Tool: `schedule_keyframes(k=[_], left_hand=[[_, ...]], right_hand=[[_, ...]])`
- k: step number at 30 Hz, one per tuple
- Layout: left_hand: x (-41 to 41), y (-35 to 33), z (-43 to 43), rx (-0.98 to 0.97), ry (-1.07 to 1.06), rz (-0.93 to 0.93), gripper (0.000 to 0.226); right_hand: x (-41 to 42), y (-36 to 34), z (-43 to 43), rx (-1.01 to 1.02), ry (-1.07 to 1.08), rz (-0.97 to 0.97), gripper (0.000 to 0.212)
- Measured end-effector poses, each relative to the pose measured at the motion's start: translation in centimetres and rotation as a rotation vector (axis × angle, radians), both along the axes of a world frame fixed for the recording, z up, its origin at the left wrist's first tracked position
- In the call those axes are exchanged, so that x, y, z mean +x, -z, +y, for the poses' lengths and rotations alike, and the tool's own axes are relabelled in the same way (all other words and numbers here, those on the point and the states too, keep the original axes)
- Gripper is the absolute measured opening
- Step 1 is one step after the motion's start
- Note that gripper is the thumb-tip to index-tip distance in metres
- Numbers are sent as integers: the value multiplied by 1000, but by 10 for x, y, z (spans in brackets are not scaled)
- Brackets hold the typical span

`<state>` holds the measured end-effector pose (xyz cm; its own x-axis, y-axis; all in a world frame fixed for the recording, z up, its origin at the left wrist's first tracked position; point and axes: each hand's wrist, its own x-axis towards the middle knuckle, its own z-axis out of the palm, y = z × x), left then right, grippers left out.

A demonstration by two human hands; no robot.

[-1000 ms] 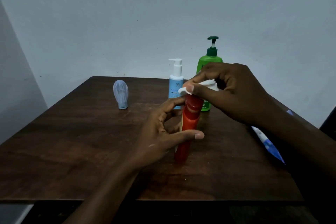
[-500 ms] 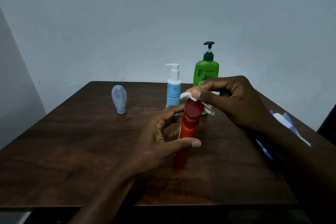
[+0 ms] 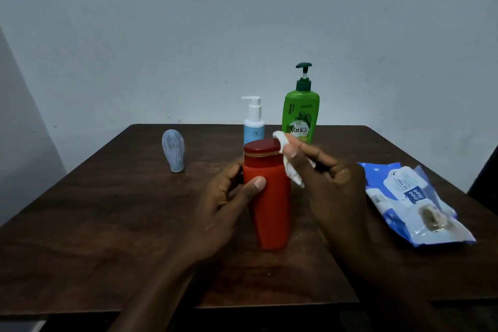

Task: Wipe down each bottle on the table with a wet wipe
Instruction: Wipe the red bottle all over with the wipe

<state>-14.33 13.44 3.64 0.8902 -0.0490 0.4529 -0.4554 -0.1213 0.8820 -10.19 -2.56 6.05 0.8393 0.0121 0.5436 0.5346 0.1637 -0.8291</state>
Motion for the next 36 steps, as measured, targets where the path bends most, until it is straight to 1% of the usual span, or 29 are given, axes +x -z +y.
schedule_keyframes(k=[3,4,5,6,7,9,11,14,15,18,20,21,23,27,30,32,34,36], left_hand=[[2,2,0,-20,-26,-6,35],[3,2,2,-25,-32,0,35],[3,2,4,-19,-31,7,35],[4,1,6,-4,-24,19,35],[4,0,8,13,-14,32,36],[5,-2,11,30,-5,46,38],[7,-3,12,27,-1,41,41],[8,-2,8,-50,7,71,39],[8,-1,8,-69,1,84,37],[12,3,7,-98,-56,108,36],[14,3,6,-91,-106,79,41],[14,3,6,-90,-133,53,44],[15,1,6,-102,-165,18,47],[17,0,8,-103,-160,56,55],[17,-3,8,-104,-160,74,56],[16,-6,8,-123,-153,87,51],[16,-11,7,-182,-150,140,47],[16,-17,7,-245,-168,208,53]], right_hand=[[-2,19,1,-160,222,-261,22],[-1,23,0,-202,260,-319,21],[1,25,-1,-209,257,-329,19],[3,23,-2,-189,215,-296,18],[6,19,-1,-135,140,-211,17],[14,8,3,16,-73,28,19],[23,-2,8,90,-221,177,25],[29,-4,12,107,-281,227,40],[29,-1,12,110,-274,230,41],[22,14,11,120,-241,240,27],[16,23,8,89,-197,220,23],[14,25,7,65,-170,191,21],[9,24,7,-38,-79,71,19],[14,11,10,-283,192,-312,18],[18,13,11,-419,309,-538,20],[16,27,10,-503,350,-633,20],[15,42,5,-542,368,-675,20],[14,53,0,-581,347,-707,24]])
